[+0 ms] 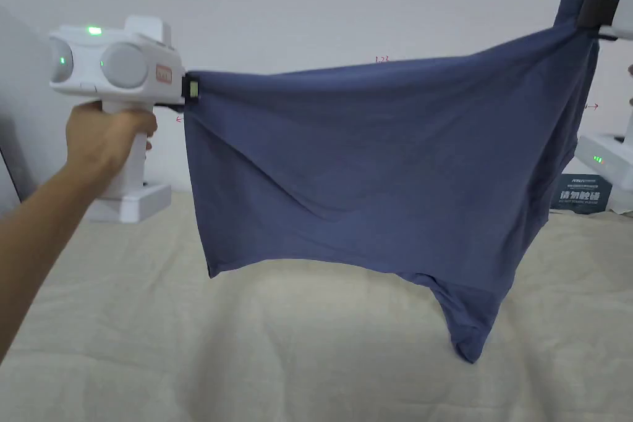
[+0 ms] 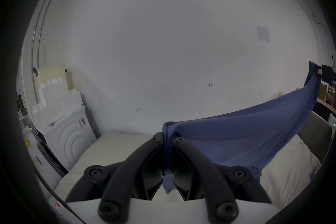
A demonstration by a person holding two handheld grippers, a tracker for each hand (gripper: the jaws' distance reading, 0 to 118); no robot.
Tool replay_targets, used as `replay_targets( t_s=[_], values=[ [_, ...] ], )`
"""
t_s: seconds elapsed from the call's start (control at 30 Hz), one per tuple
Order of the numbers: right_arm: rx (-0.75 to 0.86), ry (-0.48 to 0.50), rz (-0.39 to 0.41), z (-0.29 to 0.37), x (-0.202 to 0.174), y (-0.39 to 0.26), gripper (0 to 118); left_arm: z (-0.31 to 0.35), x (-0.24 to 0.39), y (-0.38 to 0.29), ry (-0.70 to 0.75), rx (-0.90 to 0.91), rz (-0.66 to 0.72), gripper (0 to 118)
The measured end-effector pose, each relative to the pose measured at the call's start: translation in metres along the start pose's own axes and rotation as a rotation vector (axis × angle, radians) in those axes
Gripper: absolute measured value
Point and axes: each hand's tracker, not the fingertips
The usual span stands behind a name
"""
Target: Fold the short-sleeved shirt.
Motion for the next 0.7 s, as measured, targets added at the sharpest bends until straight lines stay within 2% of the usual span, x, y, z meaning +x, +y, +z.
replay_targets(
  t_s=[0.13, 0.3, 0.53, 0.7],
  values=[
    [-0.101, 0.023, -0.003, 0.007, 0.002, -0.059, 2, -0.019, 0.001, -0.071, -0.007, -0.106, 0.025, 6],
    [-0.213, 0.041, -0.043, 0.038, -0.002, -0.141, 2, -0.021, 0.004, -0.167, -0.018, -0.212, 0.036, 6],
    [-0.341, 0.05, -0.059, 0.101, 0.003, -0.235, 2, 0.007, -0.006, -0.28, -0.045, -0.341, 0.06, 6],
    [-0.41, 0.043, -0.091, 0.171, 0.002, -0.29, 2, 0.043, -0.009, -0.343, -0.064, -0.427, 0.062, 6]
  ],
)
